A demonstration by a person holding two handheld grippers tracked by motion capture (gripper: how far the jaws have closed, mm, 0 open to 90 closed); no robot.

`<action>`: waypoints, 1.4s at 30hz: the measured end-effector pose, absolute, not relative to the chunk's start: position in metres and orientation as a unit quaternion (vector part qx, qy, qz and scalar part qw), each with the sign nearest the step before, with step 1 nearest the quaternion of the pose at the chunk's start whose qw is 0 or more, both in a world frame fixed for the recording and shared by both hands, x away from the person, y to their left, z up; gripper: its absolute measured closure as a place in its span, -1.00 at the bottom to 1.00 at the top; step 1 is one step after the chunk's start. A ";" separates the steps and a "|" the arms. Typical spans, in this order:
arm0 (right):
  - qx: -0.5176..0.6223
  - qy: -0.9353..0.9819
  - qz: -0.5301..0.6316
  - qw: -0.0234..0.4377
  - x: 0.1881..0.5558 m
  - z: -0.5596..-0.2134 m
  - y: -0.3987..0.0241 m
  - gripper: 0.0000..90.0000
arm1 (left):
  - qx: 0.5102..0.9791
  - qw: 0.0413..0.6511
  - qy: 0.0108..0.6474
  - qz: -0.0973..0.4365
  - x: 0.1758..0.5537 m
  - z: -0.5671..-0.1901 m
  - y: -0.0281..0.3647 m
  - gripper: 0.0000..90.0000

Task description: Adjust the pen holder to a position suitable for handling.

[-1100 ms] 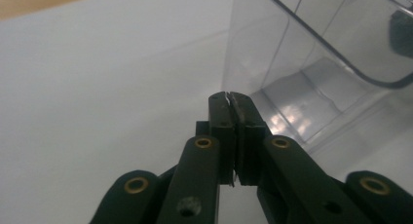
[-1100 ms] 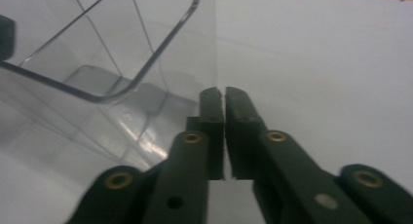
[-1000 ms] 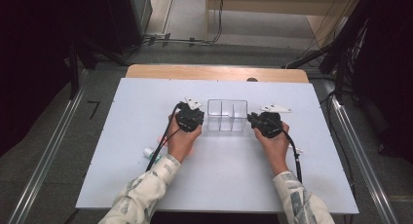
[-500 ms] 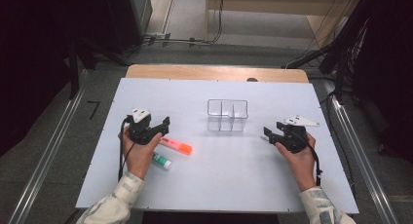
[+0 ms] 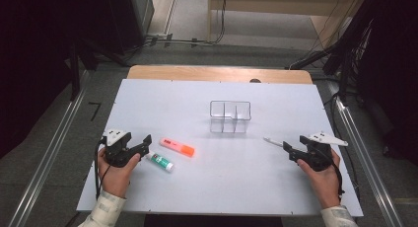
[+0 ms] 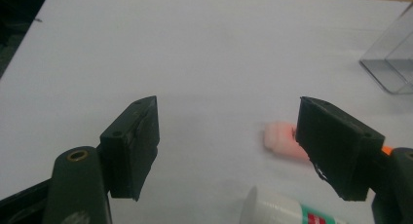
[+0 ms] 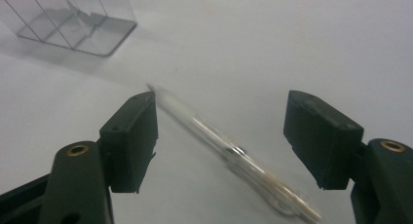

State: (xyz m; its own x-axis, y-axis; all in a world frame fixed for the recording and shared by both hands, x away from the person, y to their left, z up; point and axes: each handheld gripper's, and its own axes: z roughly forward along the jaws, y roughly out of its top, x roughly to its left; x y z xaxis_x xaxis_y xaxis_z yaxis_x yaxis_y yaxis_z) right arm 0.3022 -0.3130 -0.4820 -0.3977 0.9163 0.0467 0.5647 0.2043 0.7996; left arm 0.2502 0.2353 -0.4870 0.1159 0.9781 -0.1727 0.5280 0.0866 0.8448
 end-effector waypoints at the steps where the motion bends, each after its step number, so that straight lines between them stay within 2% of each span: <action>1: 0.499 0.743 0.383 0.229 0.299 -0.484 -0.318 -0.43 | 0.625 0.413 0.606 0.269 0.247 -0.488 0.236 -0.49; 9: 0.515 0.730 0.384 0.232 0.290 -0.486 -0.334 -0.46 | 0.628 0.417 0.597 0.275 0.246 -0.488 0.235 -0.56; 14: 0.515 0.728 0.388 0.233 0.290 -0.485 -0.334 -0.46 | 0.635 0.422 0.594 0.257 0.248 -0.488 0.234 -0.54; 42: 0.518 0.730 0.380 0.234 0.289 -0.487 -0.334 -0.46 | 0.646 0.424 0.579 0.261 0.252 -0.491 0.230 -0.60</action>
State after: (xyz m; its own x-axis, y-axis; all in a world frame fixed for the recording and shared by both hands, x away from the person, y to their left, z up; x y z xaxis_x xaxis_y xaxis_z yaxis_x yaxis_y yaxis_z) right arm 0.2894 -0.3337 -0.4865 -0.3536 0.9339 0.0529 0.5782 0.1738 0.7972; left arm 0.2517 0.2301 -0.4909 0.1945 0.9688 -0.1534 0.5264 0.0289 0.8497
